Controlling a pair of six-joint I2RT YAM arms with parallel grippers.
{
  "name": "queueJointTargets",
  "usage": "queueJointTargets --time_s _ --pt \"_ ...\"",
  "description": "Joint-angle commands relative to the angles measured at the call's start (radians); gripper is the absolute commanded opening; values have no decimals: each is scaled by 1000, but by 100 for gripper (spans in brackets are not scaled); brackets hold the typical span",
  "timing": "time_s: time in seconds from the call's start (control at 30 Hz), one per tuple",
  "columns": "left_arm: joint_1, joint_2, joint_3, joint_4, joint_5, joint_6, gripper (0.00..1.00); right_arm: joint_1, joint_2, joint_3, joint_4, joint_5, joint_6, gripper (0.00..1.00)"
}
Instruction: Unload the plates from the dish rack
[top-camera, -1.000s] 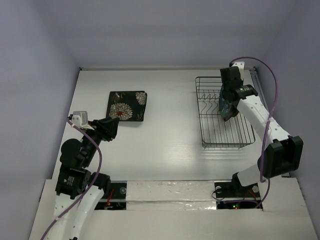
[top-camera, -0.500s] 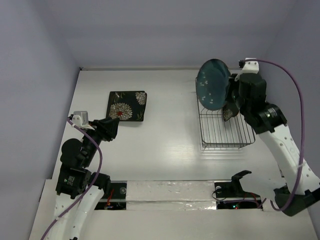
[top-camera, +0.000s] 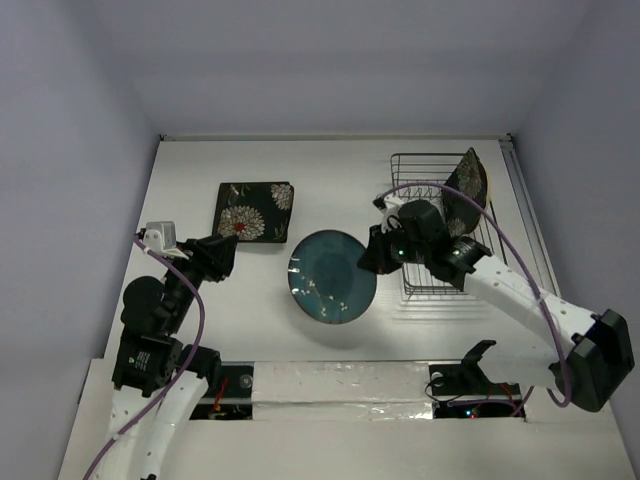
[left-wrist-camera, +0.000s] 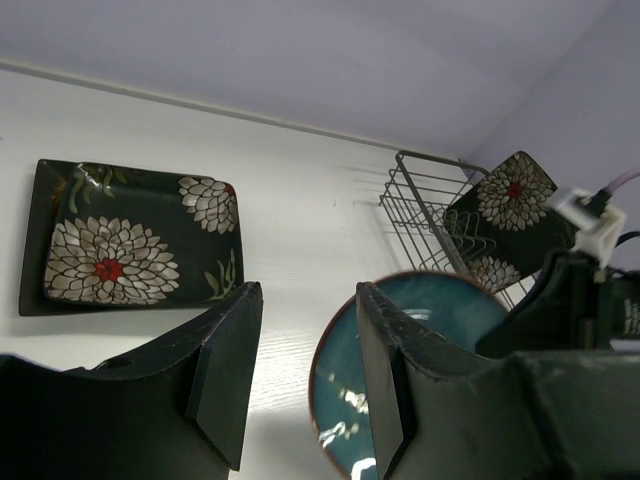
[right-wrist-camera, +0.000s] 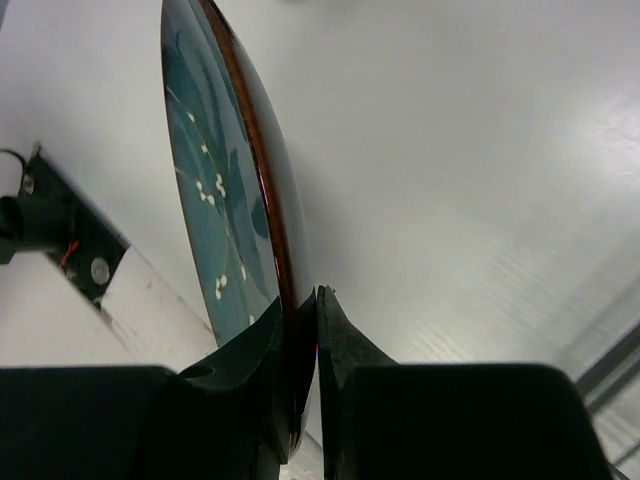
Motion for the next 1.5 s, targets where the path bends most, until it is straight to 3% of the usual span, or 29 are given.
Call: queueJointTargets --time_s 0.0,0.37,0.57,0.63,0.7,0.77,0.83,0.9,1.07,1.3,1.43,1.47 --pt "11 14 -5 46 11 3 39 8 6 -5 312 -160 65 0" --pt "20 17 -6 47 14 3 39 26 278 -22 333 -27 64 0" --pt "20 16 -6 49 19 3 39 26 332 -77 377 66 90 0" --pt "20 17 -6 47 20 3 39 26 336 -93 377 102 102 7" --pt "20 17 -8 49 23 3 39 26 349 -105 375 137 102 27" --pt "20 20 -8 50 25 3 39 26 375 -111 377 145 104 36" --pt "20 23 -8 49 23 3 39 26 402 -116 377 145 105 40" --pt "20 22 -6 49 23 3 39 26 418 -114 377 159 110 51" --pt "20 20 -6 50 23 4 39 26 412 -110 408 174 111 67" --pt "20 19 -6 52 23 4 39 75 343 -29 300 300 101 83" --pt "20 19 -6 50 23 4 39 85 239 28 245 395 96 83" --pt "20 19 -6 50 25 4 39 85 214 40 218 460 94 76"
